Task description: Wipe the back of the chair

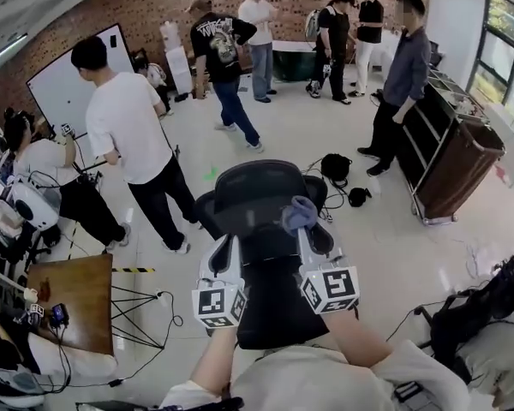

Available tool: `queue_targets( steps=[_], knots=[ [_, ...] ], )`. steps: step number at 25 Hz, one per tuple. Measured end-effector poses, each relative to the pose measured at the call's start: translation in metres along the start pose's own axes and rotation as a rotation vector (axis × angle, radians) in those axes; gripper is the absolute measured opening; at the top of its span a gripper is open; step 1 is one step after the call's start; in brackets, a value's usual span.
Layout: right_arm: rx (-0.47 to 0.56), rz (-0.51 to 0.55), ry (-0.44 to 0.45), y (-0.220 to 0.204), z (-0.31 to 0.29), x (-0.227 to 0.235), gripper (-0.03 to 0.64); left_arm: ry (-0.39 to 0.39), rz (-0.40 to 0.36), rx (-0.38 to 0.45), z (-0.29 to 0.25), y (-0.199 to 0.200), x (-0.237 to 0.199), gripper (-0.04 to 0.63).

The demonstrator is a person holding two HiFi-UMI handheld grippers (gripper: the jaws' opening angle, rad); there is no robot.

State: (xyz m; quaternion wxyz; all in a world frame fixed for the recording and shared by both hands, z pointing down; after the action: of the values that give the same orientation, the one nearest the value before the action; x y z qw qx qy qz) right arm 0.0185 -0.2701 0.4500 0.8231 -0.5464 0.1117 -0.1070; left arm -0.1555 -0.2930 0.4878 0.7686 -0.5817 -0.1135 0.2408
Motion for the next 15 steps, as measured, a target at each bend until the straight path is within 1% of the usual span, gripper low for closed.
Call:
queue_targets(
  steps=[1, 2, 5, 9, 13, 15],
  knots=[
    [0.008, 0.005, -0.001, 0.005, 0.006, -0.003, 0.051, -0.018, -0.003, 0.013, 0.004, 0.003, 0.004, 0.057],
    [0.014, 0.012, -0.006, 0.009, 0.011, -0.005, 0.051, -0.027, -0.008, 0.019, 0.007, 0.004, 0.008, 0.055],
    [0.019, 0.021, -0.018, 0.017, 0.018, -0.004, 0.051, -0.017, -0.011, 0.010, 0.011, 0.006, 0.010, 0.055],
    [0.000, -0.012, -0.014, 0.017, 0.031, -0.011, 0.051, -0.031, -0.003, 0.016, 0.024, 0.012, 0.013, 0.057],
    [0.013, -0.022, -0.011, 0.027, 0.053, -0.027, 0.051, -0.031, -0.006, 0.041, 0.048, 0.022, 0.012, 0.101],
    [0.008, -0.032, -0.017, 0.031, 0.066, -0.035, 0.051, -0.034, -0.007, 0.031, 0.060, 0.023, 0.011, 0.103]
  ],
)
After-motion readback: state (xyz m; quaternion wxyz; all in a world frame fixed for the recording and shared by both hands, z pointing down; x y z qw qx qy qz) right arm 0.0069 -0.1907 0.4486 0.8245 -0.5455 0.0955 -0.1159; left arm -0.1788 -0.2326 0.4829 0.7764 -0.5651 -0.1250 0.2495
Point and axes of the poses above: the fingertips, and each gripper's own axes: z backward along the fingers, x to its right, y out of its top, the point moved 2 cm from there along z, backward along the fingers, and after that the axes turned 7 degrees about z, right-handed, at the moved point
